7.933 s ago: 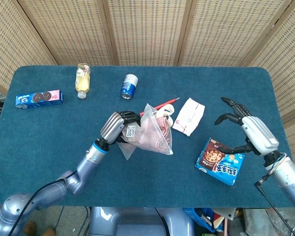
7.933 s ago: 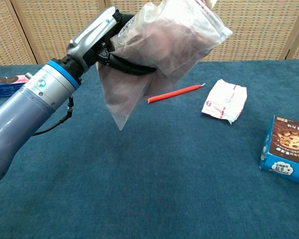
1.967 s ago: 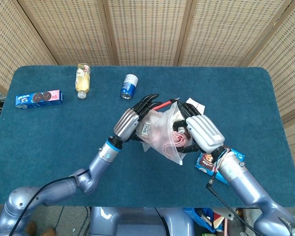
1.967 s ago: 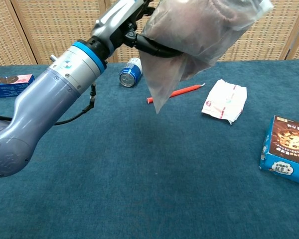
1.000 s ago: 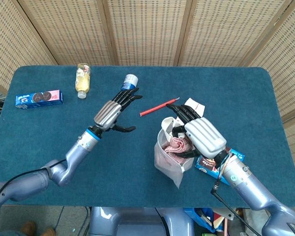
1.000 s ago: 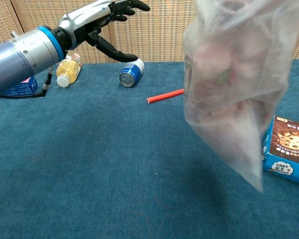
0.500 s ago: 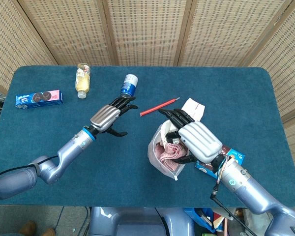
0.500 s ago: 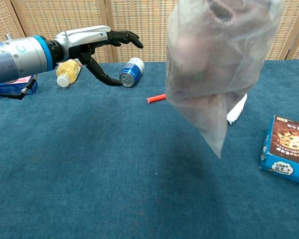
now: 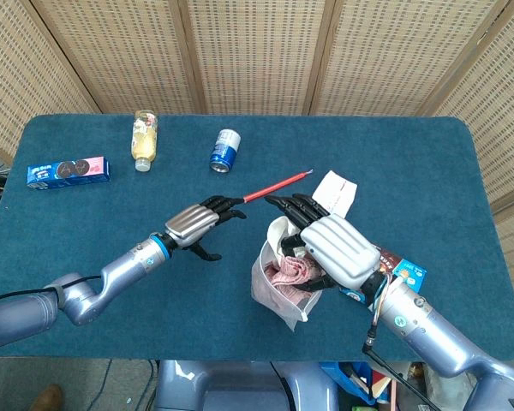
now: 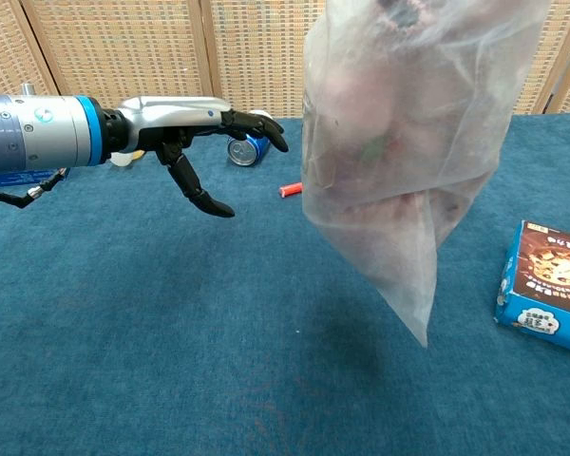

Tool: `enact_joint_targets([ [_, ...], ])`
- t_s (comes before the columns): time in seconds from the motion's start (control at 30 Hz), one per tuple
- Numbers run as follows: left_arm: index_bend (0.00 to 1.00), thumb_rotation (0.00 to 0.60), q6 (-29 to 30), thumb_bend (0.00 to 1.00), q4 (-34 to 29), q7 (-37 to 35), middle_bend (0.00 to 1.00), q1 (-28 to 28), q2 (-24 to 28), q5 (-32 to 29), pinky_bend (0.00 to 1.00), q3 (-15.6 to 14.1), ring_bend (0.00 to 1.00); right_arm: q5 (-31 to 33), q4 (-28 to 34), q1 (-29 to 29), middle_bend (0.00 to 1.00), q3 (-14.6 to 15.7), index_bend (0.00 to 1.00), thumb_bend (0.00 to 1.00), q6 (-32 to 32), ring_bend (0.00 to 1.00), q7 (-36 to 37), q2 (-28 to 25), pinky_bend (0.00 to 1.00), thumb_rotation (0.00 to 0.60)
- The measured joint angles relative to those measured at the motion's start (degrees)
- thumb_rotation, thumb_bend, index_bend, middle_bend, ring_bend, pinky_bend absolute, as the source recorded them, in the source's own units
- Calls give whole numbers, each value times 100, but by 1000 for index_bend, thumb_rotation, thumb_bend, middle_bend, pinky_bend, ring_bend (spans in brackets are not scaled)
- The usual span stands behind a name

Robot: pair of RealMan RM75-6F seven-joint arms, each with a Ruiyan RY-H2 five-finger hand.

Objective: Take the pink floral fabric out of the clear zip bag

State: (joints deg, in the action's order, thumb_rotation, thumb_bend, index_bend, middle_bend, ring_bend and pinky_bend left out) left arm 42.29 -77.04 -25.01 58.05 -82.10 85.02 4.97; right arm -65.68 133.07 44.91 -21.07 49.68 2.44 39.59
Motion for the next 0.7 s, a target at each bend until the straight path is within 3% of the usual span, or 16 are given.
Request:
enact_joint_targets([
  [0.47, 162, 600, -142, 234, -4, 82, 0, 119, -150, -58, 0, 54, 0, 578, 161, 342, 0, -36, 810, 659, -22, 0, -452, 75, 0, 600],
  [0.7, 257, 600, -210, 271, -53, 45, 0, 146, -186, -41, 0, 22, 0, 628, 191, 391, 0, -17, 810, 659, -11, 0, -536, 95, 0, 600],
])
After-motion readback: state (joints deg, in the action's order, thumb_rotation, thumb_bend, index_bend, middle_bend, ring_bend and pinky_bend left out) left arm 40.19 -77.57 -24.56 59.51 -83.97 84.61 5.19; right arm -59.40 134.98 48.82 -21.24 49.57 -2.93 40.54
